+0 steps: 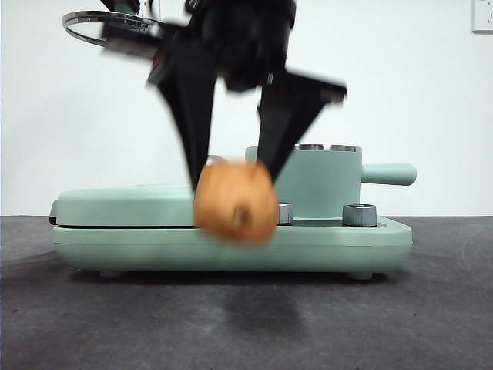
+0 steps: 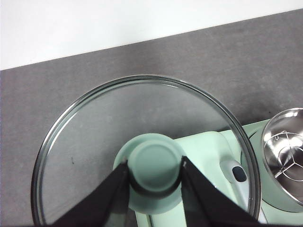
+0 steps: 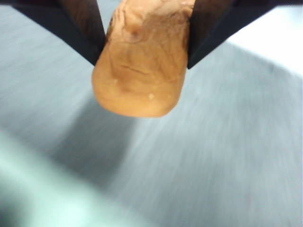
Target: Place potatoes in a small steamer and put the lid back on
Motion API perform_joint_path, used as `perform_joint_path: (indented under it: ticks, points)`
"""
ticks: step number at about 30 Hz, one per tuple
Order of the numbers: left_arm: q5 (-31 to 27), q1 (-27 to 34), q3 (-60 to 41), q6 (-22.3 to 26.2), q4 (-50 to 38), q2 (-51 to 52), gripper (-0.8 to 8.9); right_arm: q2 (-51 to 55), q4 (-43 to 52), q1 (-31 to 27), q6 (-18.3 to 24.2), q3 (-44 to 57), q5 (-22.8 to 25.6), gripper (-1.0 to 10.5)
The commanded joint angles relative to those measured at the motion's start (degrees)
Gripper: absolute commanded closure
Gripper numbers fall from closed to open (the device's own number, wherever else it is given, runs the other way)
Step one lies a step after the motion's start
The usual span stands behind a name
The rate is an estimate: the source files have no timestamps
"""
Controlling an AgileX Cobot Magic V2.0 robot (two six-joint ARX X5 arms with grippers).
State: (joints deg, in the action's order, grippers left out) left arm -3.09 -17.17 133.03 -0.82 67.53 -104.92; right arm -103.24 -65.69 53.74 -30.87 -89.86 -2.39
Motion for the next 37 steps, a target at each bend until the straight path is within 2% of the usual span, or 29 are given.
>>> perform_joint_path:
  ticks: [1,8,16,19,22,26,31,37]
  points:
    - [-0.2,0.0,2.3,0.6,-1.5,0.4,8.08,-0.9,-0.8,-2.6,4.8,-6.6,2.1,8.0]
    - [-0.2,0.3,2.3,0.6,-1.4,0.4,8.08,-0.9,3.1,-13.2,10.4,-17.6,3.9,8.0]
    - [-0.2,0.3,2.3,0.3,-1.3,0.4,8.08,-2.2,9.4,-23.8,13.9,-18.5,3.5,8.0]
    - [-0.1,0.2,2.3,0.3,-1.3,0.4,8.08,-3.5,12.6,-26.5,14.4,-18.5,0.7,8.0]
    - [-0.1,0.0,2.3,0.2,-1.3,0.4,8.08,-5.1,14.1,-28.2,14.4,-18.5,-2.2,8.0]
    - [-0.1,0.0,2.3,0.2,-1.2,0.4,8.08,-7.5,14.0,-29.4,14.8,-18.5,-2.4,8.0]
    - [-0.1,-0.2,2.3,0.2,-1.0,0.4,8.08,-10.1,14.3,-30.1,14.7,-18.5,-5.2,8.0]
    - [-0.1,-0.5,2.3,0.2,-1.1,0.4,8.08,-11.9,13.7,-30.1,14.6,-18.5,-5.4,8.0]
